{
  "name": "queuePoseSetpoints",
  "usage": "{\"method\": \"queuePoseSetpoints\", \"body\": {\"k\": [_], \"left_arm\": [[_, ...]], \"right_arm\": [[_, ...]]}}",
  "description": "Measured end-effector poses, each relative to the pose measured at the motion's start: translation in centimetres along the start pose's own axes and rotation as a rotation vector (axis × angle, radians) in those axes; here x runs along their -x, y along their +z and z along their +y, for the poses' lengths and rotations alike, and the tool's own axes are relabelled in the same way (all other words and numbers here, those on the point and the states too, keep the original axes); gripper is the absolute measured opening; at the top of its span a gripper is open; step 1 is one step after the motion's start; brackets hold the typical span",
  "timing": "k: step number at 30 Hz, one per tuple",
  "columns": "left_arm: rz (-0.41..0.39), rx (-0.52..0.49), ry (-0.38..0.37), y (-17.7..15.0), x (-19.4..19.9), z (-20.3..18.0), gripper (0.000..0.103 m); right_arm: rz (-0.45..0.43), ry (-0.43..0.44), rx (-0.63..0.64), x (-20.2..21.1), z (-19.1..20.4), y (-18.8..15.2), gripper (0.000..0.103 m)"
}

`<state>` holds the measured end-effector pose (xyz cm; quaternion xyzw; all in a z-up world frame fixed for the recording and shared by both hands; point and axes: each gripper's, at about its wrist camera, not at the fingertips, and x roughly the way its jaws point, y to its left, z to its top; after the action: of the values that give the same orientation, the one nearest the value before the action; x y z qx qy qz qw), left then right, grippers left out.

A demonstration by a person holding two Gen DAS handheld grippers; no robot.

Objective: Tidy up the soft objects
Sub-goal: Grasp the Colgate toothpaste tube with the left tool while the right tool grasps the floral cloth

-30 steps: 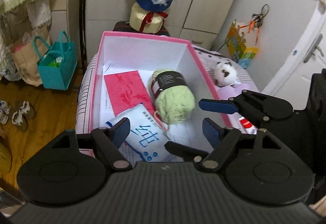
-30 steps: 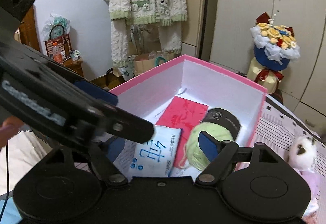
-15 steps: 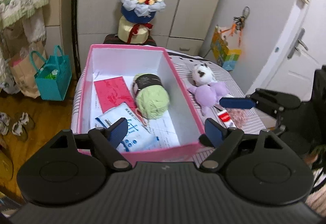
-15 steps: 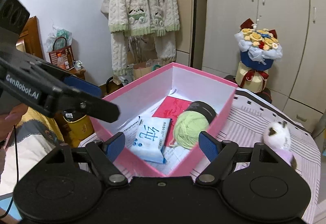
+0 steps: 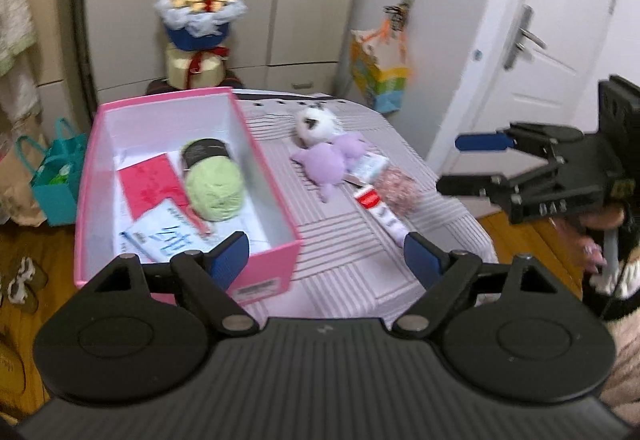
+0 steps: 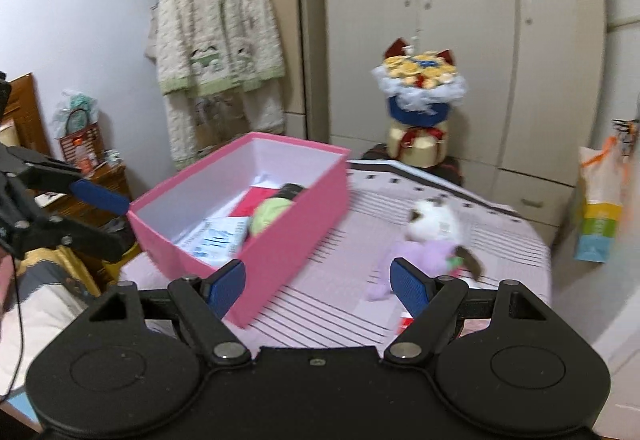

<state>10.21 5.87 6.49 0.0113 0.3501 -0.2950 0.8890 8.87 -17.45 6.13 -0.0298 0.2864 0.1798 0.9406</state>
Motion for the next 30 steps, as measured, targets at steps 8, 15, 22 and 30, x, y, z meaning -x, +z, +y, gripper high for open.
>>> {"method": "queuePoseSetpoints", "body": {"k": [8, 15, 22, 30], "left_arm": [[0.028, -0.092, -0.067, 0.1, -3.6, -4.4, 0.085], [0.079, -0.104, -0.108, 0.1, -8.4, -6.5, 0.085], [0.147, -0.106, -0.13, -0.2, -13.6, -7.9, 0.084], [0.155, -0.108, -0.099, -0.4, -18.8, -8.2, 0.084]], "right_arm": [[-0.03, -0.014, -0.096, 1.0, -5.8, -3.5, 0.083], [-0.012, -0.007, -0.159, -0.9, -9.7, -6.7, 0.083], [0.024, -0.019, -0.135, -3.7, -11.5, -9.1, 0.083], [0.049, -0.039, -0.091, -6.5, -12.9, -11.1, 0.083]]}}
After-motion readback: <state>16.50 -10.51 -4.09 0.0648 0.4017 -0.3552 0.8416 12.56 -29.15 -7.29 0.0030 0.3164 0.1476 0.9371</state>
